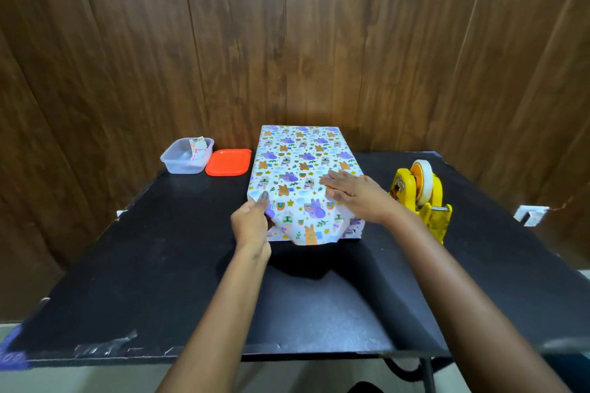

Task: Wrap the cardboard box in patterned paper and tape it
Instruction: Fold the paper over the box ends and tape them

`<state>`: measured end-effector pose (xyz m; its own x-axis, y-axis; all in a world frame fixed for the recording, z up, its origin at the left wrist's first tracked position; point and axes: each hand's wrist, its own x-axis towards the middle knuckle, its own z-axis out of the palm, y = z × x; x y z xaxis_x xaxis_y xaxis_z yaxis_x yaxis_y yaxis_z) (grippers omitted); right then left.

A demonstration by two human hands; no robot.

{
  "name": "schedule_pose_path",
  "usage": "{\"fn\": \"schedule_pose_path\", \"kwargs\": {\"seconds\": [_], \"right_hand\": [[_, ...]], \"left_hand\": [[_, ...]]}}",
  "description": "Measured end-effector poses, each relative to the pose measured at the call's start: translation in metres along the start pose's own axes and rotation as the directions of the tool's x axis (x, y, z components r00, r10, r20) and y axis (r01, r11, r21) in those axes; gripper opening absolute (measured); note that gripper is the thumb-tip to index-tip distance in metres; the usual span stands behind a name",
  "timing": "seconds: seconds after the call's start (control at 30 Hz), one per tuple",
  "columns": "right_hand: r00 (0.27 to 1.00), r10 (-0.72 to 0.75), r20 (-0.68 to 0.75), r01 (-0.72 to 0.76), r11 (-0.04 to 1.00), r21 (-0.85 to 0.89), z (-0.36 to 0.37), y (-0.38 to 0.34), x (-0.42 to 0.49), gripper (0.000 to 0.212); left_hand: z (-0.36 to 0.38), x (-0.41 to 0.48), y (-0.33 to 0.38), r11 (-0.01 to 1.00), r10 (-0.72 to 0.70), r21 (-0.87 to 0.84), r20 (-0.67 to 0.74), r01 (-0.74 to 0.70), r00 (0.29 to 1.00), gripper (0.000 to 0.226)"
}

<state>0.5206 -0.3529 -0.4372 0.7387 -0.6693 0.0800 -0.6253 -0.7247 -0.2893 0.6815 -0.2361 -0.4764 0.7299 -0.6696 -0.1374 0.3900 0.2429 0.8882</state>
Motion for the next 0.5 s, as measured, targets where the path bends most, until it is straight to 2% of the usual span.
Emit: {"fn": "schedule_pose_path", "kwargs": {"seconds": [0.07, 0.23, 0.27, 0.3, 0.33, 0.37, 0.4, 0.43, 0.47, 0.5], "right_hand": [[0.999, -0.012, -0.034, 0.011, 1.0, -0.026, 0.004, 0.007, -0.004, 0.045], [0.963, 0.067, -0.259, 0.015, 0.954, 0.3, 0.022, 0.022, -0.019, 0.037], [0.927, 0.117, -0.357, 0.023, 0.931, 0.365, 0.026, 0.02, -0.023, 0.035], [0.855, 0.186, -0.485, 0.042, 0.906, 0.421, 0.03, 0.014, -0.027, 0.031], [0.745, 0.285, -0.603, 0.057, 0.874, 0.483, 0.035, 0.008, -0.031, 0.026], [0.619, 0.42, -0.664, 0.045, 0.825, 0.563, 0.039, 0.001, -0.033, 0.021], [0.514, 0.584, -0.629, 0.006, 0.731, 0.683, 0.041, -0.003, -0.033, 0.019], [0.473, 0.731, -0.492, -0.029, 0.57, 0.821, 0.04, -0.008, -0.033, 0.024], [0.507, 0.815, -0.281, -0.048, 0.353, 0.935, 0.036, -0.013, -0.032, 0.031], [0.579, 0.812, -0.08, -0.068, 0.145, 0.987, 0.032, -0.016, -0.03, 0.034]], "left_hand": [[-0.001, 0.0, 0.0, 1.0, -0.002, -0.02, 0.015, 0.002, 1.0, 0.013], [-0.003, 0.001, -0.004, 0.999, -0.025, -0.031, 0.031, 0.025, 0.999, 0.014], [-0.003, 0.001, -0.004, 0.999, -0.038, -0.037, 0.036, 0.039, 0.999, 0.013], [-0.003, 0.001, -0.004, 0.998, -0.049, -0.041, 0.04, 0.051, 0.998, 0.012], [-0.003, 0.001, -0.003, 0.997, -0.057, -0.041, 0.043, 0.059, 0.997, 0.011], [-0.004, 0.002, -0.002, 0.997, -0.061, -0.038, 0.046, 0.063, 0.997, 0.011], [-0.003, 0.002, -0.001, 0.997, -0.066, -0.03, 0.047, 0.068, 0.997, 0.01], [-0.004, 0.001, 0.0, 0.997, -0.072, -0.025, 0.044, 0.073, 0.996, 0.01], [-0.004, 0.001, 0.001, 0.997, -0.077, -0.026, 0.042, 0.078, 0.996, 0.008], [-0.003, 0.001, 0.001, 0.996, -0.084, -0.035, 0.036, 0.086, 0.996, 0.009]]}}
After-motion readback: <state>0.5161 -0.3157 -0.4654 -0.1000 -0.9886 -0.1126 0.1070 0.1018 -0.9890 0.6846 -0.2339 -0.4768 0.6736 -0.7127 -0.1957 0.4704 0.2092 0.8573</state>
